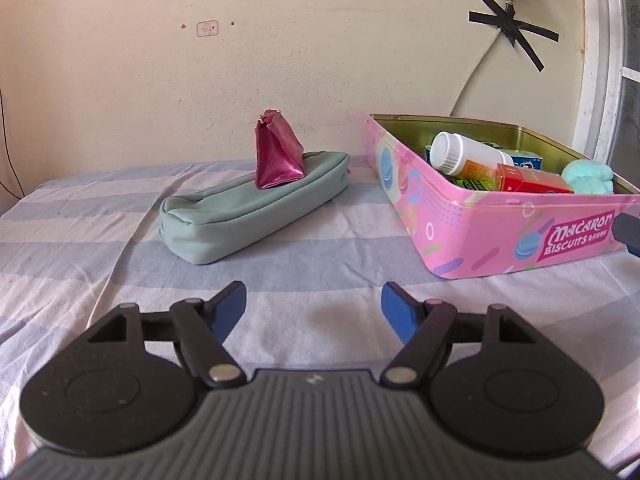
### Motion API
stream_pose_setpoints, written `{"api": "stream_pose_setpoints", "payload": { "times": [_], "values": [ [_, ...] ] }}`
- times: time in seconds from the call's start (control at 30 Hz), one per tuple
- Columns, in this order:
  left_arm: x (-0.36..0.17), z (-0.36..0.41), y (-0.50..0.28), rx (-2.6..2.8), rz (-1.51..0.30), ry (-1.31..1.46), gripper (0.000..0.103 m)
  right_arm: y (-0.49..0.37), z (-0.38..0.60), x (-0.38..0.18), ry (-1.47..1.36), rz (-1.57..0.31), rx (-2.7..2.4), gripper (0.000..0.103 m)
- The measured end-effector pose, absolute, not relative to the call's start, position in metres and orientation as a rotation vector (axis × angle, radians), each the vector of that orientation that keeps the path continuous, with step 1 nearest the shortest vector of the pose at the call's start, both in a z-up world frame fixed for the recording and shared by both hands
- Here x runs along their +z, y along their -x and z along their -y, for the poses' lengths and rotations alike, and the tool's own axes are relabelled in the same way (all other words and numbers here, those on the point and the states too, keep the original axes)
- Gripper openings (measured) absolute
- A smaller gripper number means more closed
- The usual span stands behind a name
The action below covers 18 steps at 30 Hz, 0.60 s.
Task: Organize objects
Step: 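Reach the left gripper to the magenta coin purse and grasp it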
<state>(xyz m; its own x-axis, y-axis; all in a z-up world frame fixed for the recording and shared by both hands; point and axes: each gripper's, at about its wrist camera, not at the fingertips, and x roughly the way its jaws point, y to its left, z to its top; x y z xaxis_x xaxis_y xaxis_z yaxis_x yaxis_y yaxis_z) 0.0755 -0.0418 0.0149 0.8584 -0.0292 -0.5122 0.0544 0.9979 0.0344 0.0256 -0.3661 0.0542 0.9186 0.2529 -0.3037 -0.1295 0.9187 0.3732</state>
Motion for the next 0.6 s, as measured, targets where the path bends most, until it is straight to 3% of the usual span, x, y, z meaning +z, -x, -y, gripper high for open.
{"api": "stream_pose_setpoints", "payload": {
  "times": [0.33, 0.6],
  "values": [
    [0.021, 0.001, -0.088, -0.022, -0.541, 0.035, 0.079, -0.036, 0.283, 0.047, -0.212, -0.426, 0.383, 0.072],
    [0.063, -0.013, -0.16, 0.034, -0.448, 0.008, 0.082, -0.036, 0.265, 0.044, -0.159, -0.444, 0.433, 0.072]
  ]
}}
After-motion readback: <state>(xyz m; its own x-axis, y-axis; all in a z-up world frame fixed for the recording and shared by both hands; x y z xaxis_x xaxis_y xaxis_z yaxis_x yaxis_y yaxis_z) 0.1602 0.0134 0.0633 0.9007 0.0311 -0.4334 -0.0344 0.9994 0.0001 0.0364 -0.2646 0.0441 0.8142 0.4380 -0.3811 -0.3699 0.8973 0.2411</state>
